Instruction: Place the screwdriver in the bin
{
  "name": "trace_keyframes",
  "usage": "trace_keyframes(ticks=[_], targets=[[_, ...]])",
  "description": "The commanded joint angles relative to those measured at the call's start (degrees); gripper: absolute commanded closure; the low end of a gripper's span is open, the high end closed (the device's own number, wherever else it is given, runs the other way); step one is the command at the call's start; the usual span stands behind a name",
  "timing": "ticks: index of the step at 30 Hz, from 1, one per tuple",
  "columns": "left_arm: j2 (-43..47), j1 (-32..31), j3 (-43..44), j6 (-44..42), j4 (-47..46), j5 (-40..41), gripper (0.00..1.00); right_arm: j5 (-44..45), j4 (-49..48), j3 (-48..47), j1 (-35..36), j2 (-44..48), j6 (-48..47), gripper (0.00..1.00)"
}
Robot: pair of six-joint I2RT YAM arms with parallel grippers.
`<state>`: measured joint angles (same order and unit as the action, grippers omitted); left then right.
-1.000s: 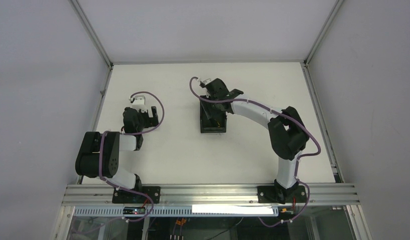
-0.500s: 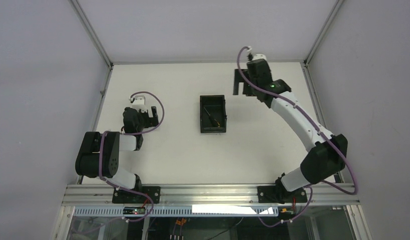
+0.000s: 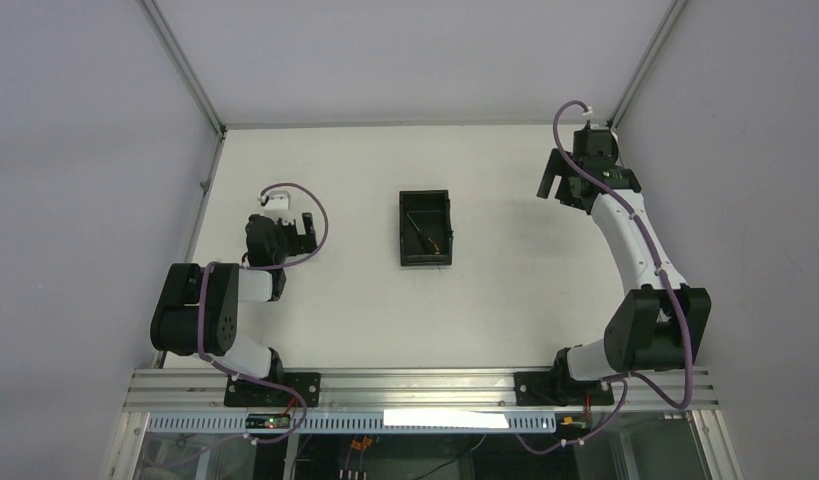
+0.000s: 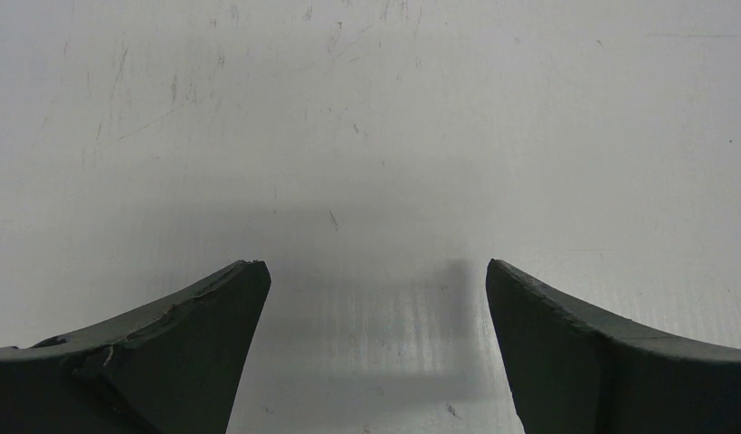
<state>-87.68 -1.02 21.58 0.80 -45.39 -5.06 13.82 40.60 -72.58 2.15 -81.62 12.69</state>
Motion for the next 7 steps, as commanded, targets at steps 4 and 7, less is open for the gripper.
trace_keyframes(ticks=[4,7], targets=[[1.31,0.23,-0.14,0.17,-1.75,-0.52,0.01,0.14,-2.2,1.39,-0.39,2.25,-1.45,0.01],[1.31,0.23,-0.14,0.17,-1.72,-0.53,0.01,0.38,-3.11,2.13,-0.4,3.34,-1.5,0.01]])
